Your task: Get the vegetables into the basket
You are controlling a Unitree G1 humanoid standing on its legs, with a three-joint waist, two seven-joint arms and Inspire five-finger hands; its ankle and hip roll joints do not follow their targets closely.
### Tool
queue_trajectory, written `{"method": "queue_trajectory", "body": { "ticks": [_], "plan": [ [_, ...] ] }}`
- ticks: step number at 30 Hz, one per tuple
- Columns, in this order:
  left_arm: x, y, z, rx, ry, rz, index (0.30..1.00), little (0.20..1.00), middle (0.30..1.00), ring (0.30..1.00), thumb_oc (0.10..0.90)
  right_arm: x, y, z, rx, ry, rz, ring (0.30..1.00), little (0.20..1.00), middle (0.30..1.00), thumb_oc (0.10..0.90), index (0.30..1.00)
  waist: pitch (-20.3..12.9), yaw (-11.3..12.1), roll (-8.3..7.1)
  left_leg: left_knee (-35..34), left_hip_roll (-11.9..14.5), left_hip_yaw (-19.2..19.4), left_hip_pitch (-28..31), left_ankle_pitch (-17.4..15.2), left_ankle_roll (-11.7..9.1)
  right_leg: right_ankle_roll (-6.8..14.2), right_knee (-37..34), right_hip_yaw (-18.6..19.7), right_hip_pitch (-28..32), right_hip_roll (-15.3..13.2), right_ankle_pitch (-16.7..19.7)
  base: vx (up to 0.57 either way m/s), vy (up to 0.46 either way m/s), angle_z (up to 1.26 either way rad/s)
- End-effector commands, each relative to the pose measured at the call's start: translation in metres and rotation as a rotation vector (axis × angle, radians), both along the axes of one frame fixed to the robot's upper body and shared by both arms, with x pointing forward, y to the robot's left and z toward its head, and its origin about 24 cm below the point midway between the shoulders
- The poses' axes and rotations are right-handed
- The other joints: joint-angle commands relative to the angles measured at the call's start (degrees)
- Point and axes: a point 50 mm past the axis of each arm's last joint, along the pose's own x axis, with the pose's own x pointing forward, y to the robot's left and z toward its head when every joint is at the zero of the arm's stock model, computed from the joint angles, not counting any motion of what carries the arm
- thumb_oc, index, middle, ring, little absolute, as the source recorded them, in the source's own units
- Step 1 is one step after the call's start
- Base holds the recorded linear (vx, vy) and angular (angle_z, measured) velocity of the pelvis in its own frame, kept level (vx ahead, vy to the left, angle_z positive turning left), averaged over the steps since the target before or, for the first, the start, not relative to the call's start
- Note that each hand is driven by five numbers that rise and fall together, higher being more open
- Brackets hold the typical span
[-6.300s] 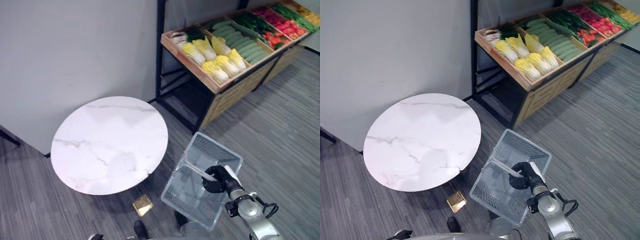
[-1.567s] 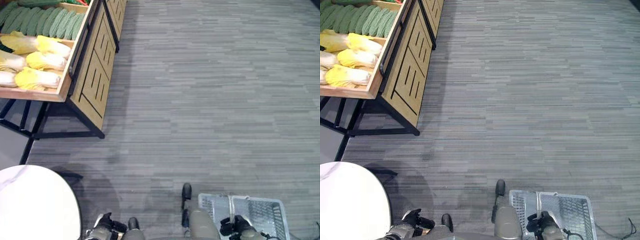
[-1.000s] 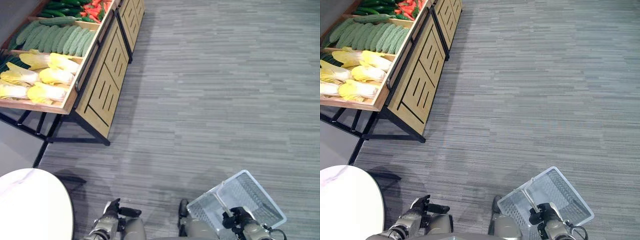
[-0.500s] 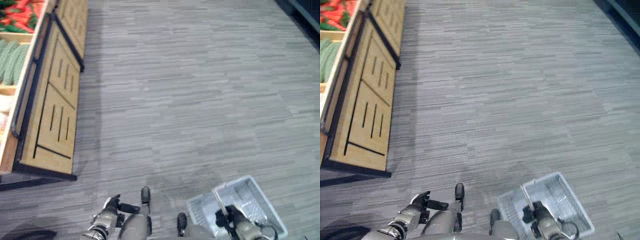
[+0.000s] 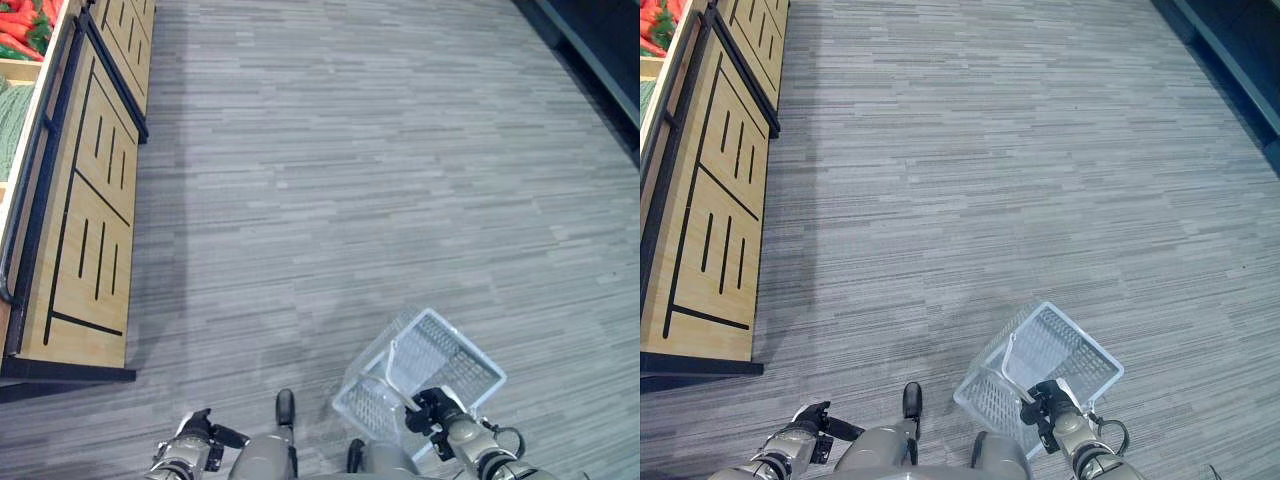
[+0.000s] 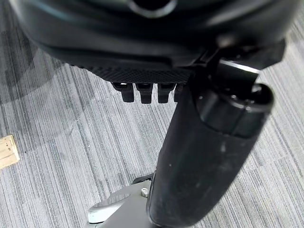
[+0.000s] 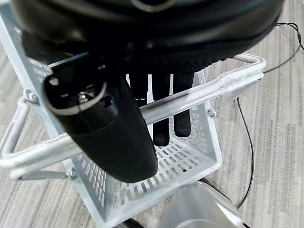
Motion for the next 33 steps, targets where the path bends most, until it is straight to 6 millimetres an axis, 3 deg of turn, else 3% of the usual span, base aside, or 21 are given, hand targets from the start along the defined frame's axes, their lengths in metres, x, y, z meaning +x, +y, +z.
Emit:
{"method": "queue_trajectory", "body": {
  "ticks": [1,9,13,14,15,18,22,23,25,27,28,29,30,33],
  "plan": [
    [0.003,0.005,0.002,0.024,-0.007,0.022,1.000,1.000,1.000,1.000,0.900,-0.021,-0.032,0.000,-0.074,0.056,-0.066,0.300,0.300,0.300,0.400,0.300,3.5,-1.0,0.73,2.2,2.0,-1.6,0.6,-3.8,-6.6,1.8,-19.3,1.6,-0.2,-2.1,18.5,0.19,-0.008,0.17],
    [0.003,0.005,0.002,0.032,0.002,0.019,1.000,1.000,1.000,1.000,0.900,-0.018,-0.032,0.002,-0.073,0.035,-0.053,0.300,0.300,0.300,0.400,0.300,5.0,-4.9,1.54,1.4,1.6,-5.3,8.3,-7.1,-7.6,2.9,-27.4,-0.8,-5.9,-0.1,22.0,0.29,-0.037,0.37],
    [-0.002,-0.001,-0.001,0.011,0.015,0.025,1.000,1.000,1.000,1.000,0.900,-0.020,-0.035,0.003,-0.084,0.039,-0.031,0.300,0.300,0.300,0.400,0.300,4.2,-5.9,2.14,1.0,1.3,-8.5,12.2,-9.4,-7.6,1.4,-25.1,0.9,-6.8,1.9,21.7,0.30,-0.138,0.71],
    [-0.010,-0.011,-0.007,-0.012,0.047,0.005,1.000,1.000,1.000,1.000,0.900,-0.023,-0.042,0.004,-0.097,0.047,-0.030,0.300,0.300,0.300,0.400,0.300,2.4,-6.8,3.79,2.3,3.3,-10.9,13.6,-10.5,-8.7,-0.5,-22.8,-0.5,-5.8,3.1,19.7,0.47,-0.358,0.67],
    [-0.007,-0.016,-0.007,-0.020,0.048,-0.024,1.000,1.000,1.000,1.000,0.900,-0.023,-0.046,0.005,-0.112,0.045,-0.029,0.300,0.300,0.300,0.400,0.300,2.1,-7.2,4.25,3.5,4.0,-11.3,12.7,-10.4,-9.7,-1.2,-22.8,-1.7,-5.4,3.2,18.9,0.44,-0.386,0.81],
    [-0.011,-0.023,-0.010,-0.032,0.065,-0.043,1.000,1.000,1.000,1.000,0.900,-0.031,-0.055,0.005,-0.130,0.074,-0.046,0.300,0.300,0.300,0.400,0.300,0.8,-7.5,5.55,3.5,5.9,-11.4,12.2,-7.4,-11.8,-2.4,-24.0,-3.9,-3.7,4.2,17.1,0.22,-0.222,0.86],
    [-0.012,-0.024,-0.010,-0.035,0.068,-0.042,1.000,1.000,1.000,1.000,0.900,-0.037,-0.055,0.003,-0.128,0.092,-0.056,0.300,0.300,0.300,0.400,0.300,0.4,-7.8,6.29,3.9,7.2,-11.7,12.2,-5.0,-12.7,-3.5,-23.4,-4.0,-3.1,5.3,15.1,0.14,-0.118,0.11],
    [-0.013,-0.023,-0.011,-0.035,0.071,-0.031,1.000,1.000,1.000,1.000,0.900,-0.042,-0.055,0.001,-0.122,0.108,-0.054,0.300,0.300,0.300,0.400,0.300,0.3,-7.8,6.54,6.2,7.9,-11.7,11.7,-3.0,-13.4,-4.5,-22.8,-3.9,-2.3,6.4,13.5,0.13,-0.180,0.11],
    [-0.008,-0.023,-0.009,-0.044,0.050,-0.026,1.000,1.000,1.000,1.000,0.900,-0.046,-0.056,0.000,-0.121,0.121,-0.060,0.300,0.300,0.300,0.400,0.300,1.6,-7.1,5.70,15.0,6.5,-12.5,7.7,1.3,-14.4,-6.1,-22.7,-3.8,0.2,7.2,11.8,0.12,-0.216,0.25],
    [-0.003,-0.023,-0.007,-0.043,0.035,-0.035,1.000,1.000,1.000,1.000,0.900,-0.049,-0.059,0.000,-0.126,0.128,-0.062,0.300,0.300,0.300,0.400,0.300,2.8,-6.6,4.40,18.7,5.9,-10.9,4.1,1.5,-14.0,-6.5,-23.2,-4.1,2.4,6.6,11.0,0.11,-0.114,0.23],
    [0.002,-0.026,-0.006,-0.052,0.023,-0.049,1.000,1.000,1.000,1.000,0.900,-0.055,-0.065,0.000,-0.137,0.145,-0.090,0.300,0.300,0.300,0.400,0.300,3.3,-6.4,3.56,13.8,8.3,-4.9,0.0,-0.5,-13.0,-5.3,-24.4,-5.0,4.5,4.6,10.7,0.13,-0.031,0.14],
    [0.001,-0.026,-0.006,-0.052,0.024,-0.050,1.000,1.000,1.000,1.000,0.900,-0.055,-0.065,0.000,-0.137,0.145,-0.090,0.300,0.300,0.300,0.400,0.300,3.4,-6.2,3.57,13.8,8.4,-4.7,0.3,-0.8,-12.9,-5.2,-24.5,-4.9,4.8,4.7,10.6,0.22,0.053,0.30],
    [0.003,-0.027,-0.006,-0.046,0.024,-0.080,1.000,1.000,1.000,1.000,0.900,-0.059,-0.068,0.000,-0.139,0.151,-0.114,0.300,0.300,0.300,0.400,0.300,3.4,-5.3,3.16,8.6,9.7,-3.8,-2.8,-0.9,-13.0,-3.9,-25.5,-4.8,5.9,3.7,10.6,0.20,0.094,0.68],
    [0.005,-0.027,-0.005,-0.035,0.012,-0.096,1.000,1.000,1.000,1.000,0.900,-0.059,-0.072,0.001,-0.161,0.154,-0.116,0.300,0.300,0.300,0.400,0.300,2.9,-3.5,3.93,1.8,13.3,-3.7,-8.5,7.2,-15.2,-2.4,-27.6,-3.0,8.7,3.1,9.3,0.28,0.190,0.22]
  ]
}}
